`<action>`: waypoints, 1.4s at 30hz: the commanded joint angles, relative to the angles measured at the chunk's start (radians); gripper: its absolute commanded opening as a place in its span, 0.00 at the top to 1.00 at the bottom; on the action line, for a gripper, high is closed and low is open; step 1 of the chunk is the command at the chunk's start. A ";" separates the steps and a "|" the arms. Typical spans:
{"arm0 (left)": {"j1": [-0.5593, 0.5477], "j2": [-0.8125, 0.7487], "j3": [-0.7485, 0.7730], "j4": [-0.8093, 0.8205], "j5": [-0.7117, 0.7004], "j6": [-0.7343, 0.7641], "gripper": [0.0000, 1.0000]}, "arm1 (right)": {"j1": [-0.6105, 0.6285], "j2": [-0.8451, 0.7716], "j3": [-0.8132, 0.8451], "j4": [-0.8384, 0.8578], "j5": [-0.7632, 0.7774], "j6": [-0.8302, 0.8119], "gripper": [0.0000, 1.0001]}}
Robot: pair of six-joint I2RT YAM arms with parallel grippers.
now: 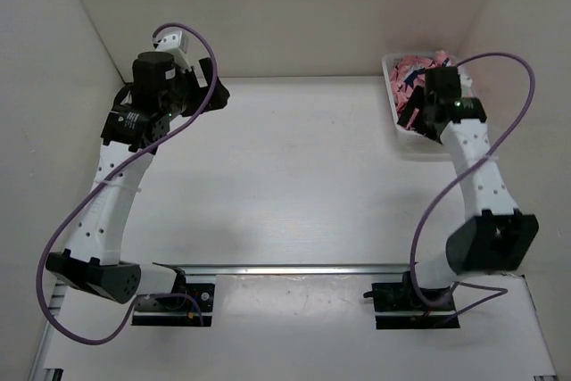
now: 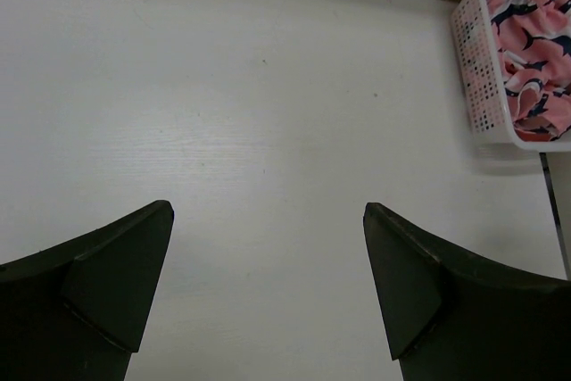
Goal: Fold and stack the shorts
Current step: Grab the shorts from the pile, then move the shorts to the center of the board
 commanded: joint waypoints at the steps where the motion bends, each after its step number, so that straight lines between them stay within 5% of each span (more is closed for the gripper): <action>1: 0.001 -0.016 -0.031 -0.011 0.020 0.020 0.01 | -0.097 0.145 0.190 0.029 -0.135 -0.024 0.00; 14: 0.010 0.126 -0.001 -0.030 -0.013 0.038 0.01 | -0.248 0.927 0.951 -0.049 -0.212 0.043 0.04; 18: 0.010 0.186 0.019 -0.041 -0.031 0.038 0.01 | -0.257 1.034 1.022 -0.031 -0.250 0.088 0.34; 19: 0.010 0.198 0.030 -0.050 -0.031 0.038 0.01 | -0.257 1.034 1.022 0.001 -0.250 0.088 0.46; 20: 0.010 0.199 0.030 -0.050 -0.031 0.038 0.01 | -0.257 1.018 1.010 0.018 -0.250 0.088 0.72; 22: 0.010 0.208 0.039 -0.050 -0.031 0.047 0.01 | -0.257 0.952 0.974 0.056 -0.250 0.088 0.96; 23: 0.010 0.208 0.039 -0.050 -0.031 0.047 0.01 | -0.257 0.927 0.974 0.093 -0.250 0.088 1.00; 30: 0.048 0.240 0.082 -0.129 -0.062 -0.043 0.01 | -0.245 0.648 0.997 0.266 -0.577 0.045 1.00; 37: 0.182 0.269 0.111 -0.245 0.036 -0.115 0.01 | -0.055 0.436 0.982 0.353 -0.763 0.096 1.00; 42: 0.288 0.214 0.088 -0.254 0.086 -0.129 0.01 | 0.172 0.199 0.642 0.366 -0.703 -0.008 1.00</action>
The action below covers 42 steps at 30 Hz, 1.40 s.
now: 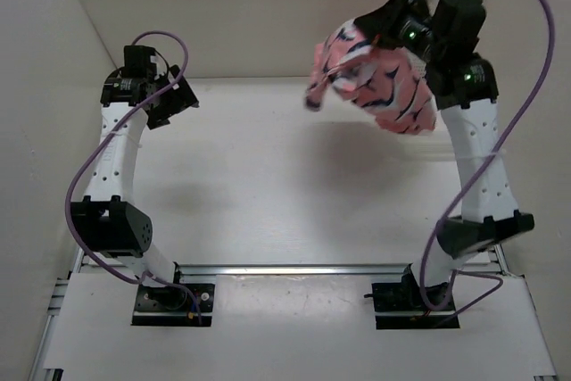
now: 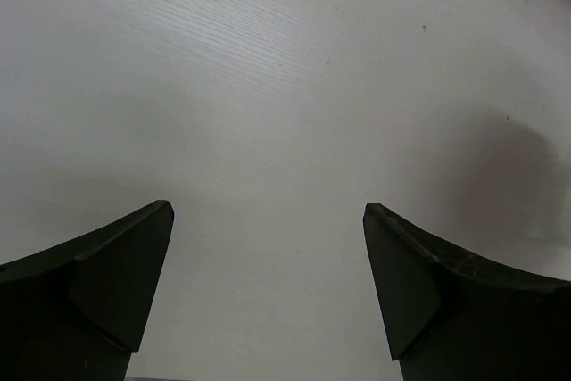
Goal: Fold and stack the shorts
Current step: Move the shorts to the center of the board, then flatten the shorts out
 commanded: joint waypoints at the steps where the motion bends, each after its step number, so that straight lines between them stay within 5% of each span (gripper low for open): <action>1: 0.052 -0.083 -0.004 -0.027 0.059 -0.021 0.01 | 0.128 -0.134 -0.223 0.010 0.025 -0.063 1.00; 3: 0.061 -0.108 -0.013 -0.027 0.059 -0.021 0.01 | 0.179 -0.209 -0.475 0.030 0.064 -0.054 1.00; 4: 0.073 -0.108 -0.027 -0.027 0.070 -0.021 0.01 | 0.229 -0.276 -0.571 0.065 0.076 -0.045 0.90; 6: 0.073 -0.128 -0.045 -0.027 0.080 -0.012 0.01 | 0.288 -0.324 -0.836 0.099 0.093 -0.057 0.49; 8: 0.073 -0.128 -0.097 -0.018 0.091 -0.012 0.01 | 0.369 -0.335 -0.943 0.050 0.102 -0.076 0.23; 10: 0.058 -0.139 -0.151 -0.007 0.091 -0.003 0.01 | 0.420 -0.349 -1.028 -0.005 0.090 -0.097 0.13; 13: 0.026 -0.139 -0.200 0.002 0.091 0.008 0.01 | 0.406 -0.441 -1.116 -0.053 0.199 -0.097 0.13; 16: -0.006 -0.116 -0.246 0.011 0.070 0.008 0.01 | 0.298 -0.516 -1.141 -0.053 0.225 -0.079 0.24; 17: -0.016 -0.116 -0.275 0.011 0.048 -0.009 0.01 | 0.270 -0.516 -1.141 -0.053 0.225 -0.079 0.31; 18: -0.016 -0.116 -0.297 0.011 0.012 -0.023 0.01 | 0.229 -0.516 -1.126 -0.053 0.225 -0.079 0.54; 21: -0.016 -0.128 -0.404 0.024 -0.012 -0.084 0.01 | 0.202 -0.434 -1.068 -0.053 0.222 -0.099 0.90; 23: -0.016 -0.119 -0.441 0.048 -0.001 -0.104 0.03 | 0.202 -0.372 -1.004 -0.062 0.222 -0.117 0.92; 25: -0.016 -0.097 -0.475 0.068 0.045 -0.115 0.04 | 0.202 -0.279 -0.938 -0.094 0.234 -0.126 0.75; 27: -0.032 -0.067 -0.502 0.068 0.059 -0.115 0.04 | 0.202 -0.213 -0.908 -0.148 0.259 -0.140 0.47; 29: -0.063 -0.054 -0.537 0.088 0.070 -0.124 0.01 | 0.202 -0.203 -0.942 -0.159 0.277 -0.123 0.32; 32: -0.103 0.011 -0.617 0.126 0.093 -0.158 0.00 | 0.134 -0.251 -1.082 -0.159 0.300 -0.065 0.20; 36: -0.117 0.143 -0.627 0.189 0.114 -0.179 0.01 | 0.031 -0.327 -1.264 -0.136 0.297 -0.028 0.22; 39: -0.126 0.214 -0.602 0.200 0.123 -0.179 0.23 | -0.043 -0.364 -1.348 -0.127 0.248 -0.039 0.20; 41: -0.126 0.240 -0.575 0.209 0.111 -0.179 0.39 | -0.090 -0.375 -1.385 -0.107 0.237 -0.039 0.05; 42: -0.126 0.278 -0.562 0.209 0.111 -0.179 0.59 | -0.109 -0.375 -1.394 -0.098 0.224 -0.051 0.05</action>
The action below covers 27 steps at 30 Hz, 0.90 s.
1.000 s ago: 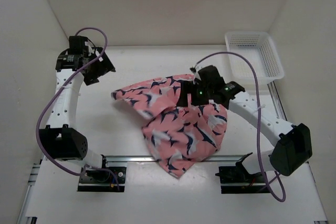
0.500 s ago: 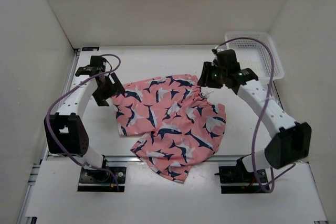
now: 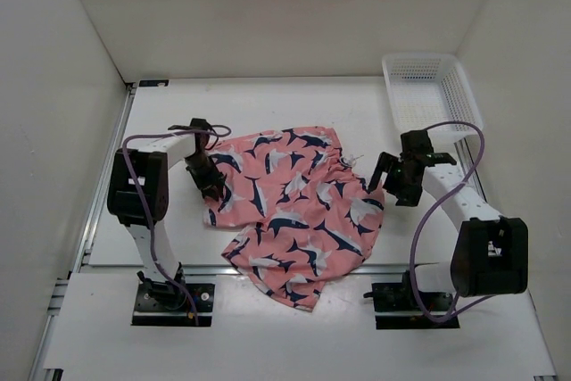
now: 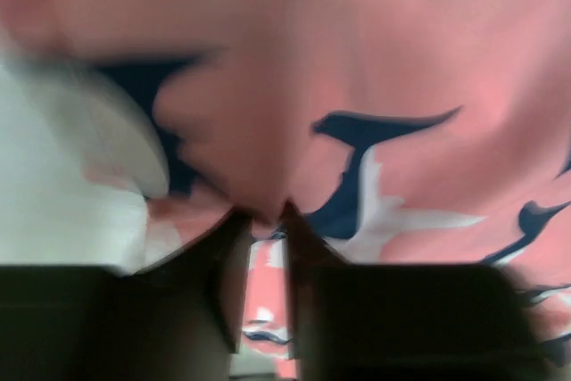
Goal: Fold and stack the shorts
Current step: Flatten the shorts out
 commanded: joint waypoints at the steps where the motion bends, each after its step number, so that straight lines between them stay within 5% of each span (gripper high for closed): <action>1: -0.007 0.052 0.073 0.070 0.009 0.009 0.74 | -0.072 -0.021 -0.016 0.061 -0.081 -0.020 0.05; 2: -0.007 0.078 0.091 0.070 0.029 0.009 0.87 | -0.086 -0.012 -0.030 0.073 -0.099 -0.020 0.05; 3: 0.005 0.130 0.136 0.070 0.043 0.018 0.90 | -0.100 -0.002 -0.030 0.084 -0.113 -0.020 0.05; 6: 0.015 0.227 0.241 0.045 0.060 0.029 0.90 | -0.109 0.027 -0.039 0.122 -0.142 -0.029 0.10; 9: 0.015 0.366 0.525 -0.089 0.013 0.044 0.90 | -0.109 0.061 -0.050 0.160 -0.193 -0.017 0.18; 13: 0.024 0.632 1.086 -0.261 -0.040 0.061 0.90 | -0.095 0.083 -0.050 0.200 -0.268 0.006 0.18; 14: 0.024 0.694 1.344 -0.347 -0.040 0.070 0.90 | -0.086 0.084 -0.050 0.228 -0.268 0.017 0.18; 16: 0.045 0.788 1.511 -0.367 0.027 0.070 0.90 | -0.054 0.134 -0.059 0.237 -0.268 0.029 0.20; 18: 0.067 0.749 1.442 -0.248 0.096 0.052 0.76 | -0.017 0.180 -0.050 0.266 -0.293 0.049 0.22; 19: 0.081 0.708 1.382 -0.210 0.138 0.052 0.43 | -0.002 0.191 -0.050 0.282 -0.302 0.062 0.23; 22: 0.072 0.545 1.256 -0.188 0.114 0.109 0.03 | 0.067 0.203 -0.059 0.354 -0.327 0.117 0.24; 24: 0.059 0.421 1.212 -0.223 0.072 0.141 0.00 | 0.102 0.243 -0.046 0.380 -0.314 0.148 0.27; 27: 0.048 0.217 1.018 -0.249 -0.020 0.176 0.03 | 0.113 0.303 -0.001 0.391 -0.324 0.167 0.45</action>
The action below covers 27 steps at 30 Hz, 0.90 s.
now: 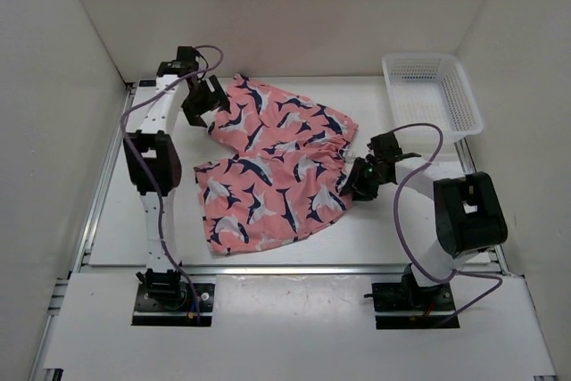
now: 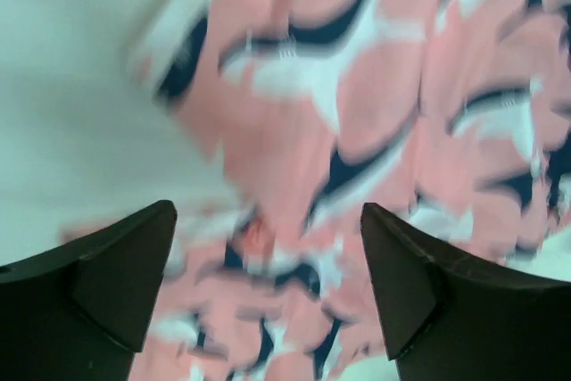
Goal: Fold and stack the shorts
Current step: Flatten the shorts out, then fold the shorts
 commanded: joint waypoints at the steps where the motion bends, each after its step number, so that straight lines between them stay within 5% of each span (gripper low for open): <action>1: -0.031 -0.346 -0.177 -0.030 -0.072 0.061 0.06 | 0.006 0.057 0.045 0.059 -0.010 0.064 0.71; 4: -0.040 -0.556 -0.509 -0.043 -0.128 0.048 0.22 | 0.006 0.080 0.069 0.059 0.035 0.098 1.00; 8: -0.066 -0.841 -1.005 0.029 -0.104 -0.069 0.29 | 0.006 0.071 0.080 0.050 0.075 0.123 1.00; 9: -0.076 -0.953 -1.170 0.042 -0.082 -0.097 0.25 | 0.006 0.071 0.080 0.035 0.087 0.123 0.93; 10: -0.076 -1.006 -1.241 0.056 -0.064 -0.161 0.23 | 0.006 0.060 0.080 0.026 0.087 0.132 0.70; 13: -0.076 -1.179 -1.426 0.056 -0.039 -0.275 0.19 | 0.006 0.014 0.066 0.026 0.117 0.132 0.27; 27: -0.162 -1.183 -1.625 0.184 -0.008 -0.378 0.10 | -0.021 -0.126 -0.026 0.004 0.128 0.114 0.26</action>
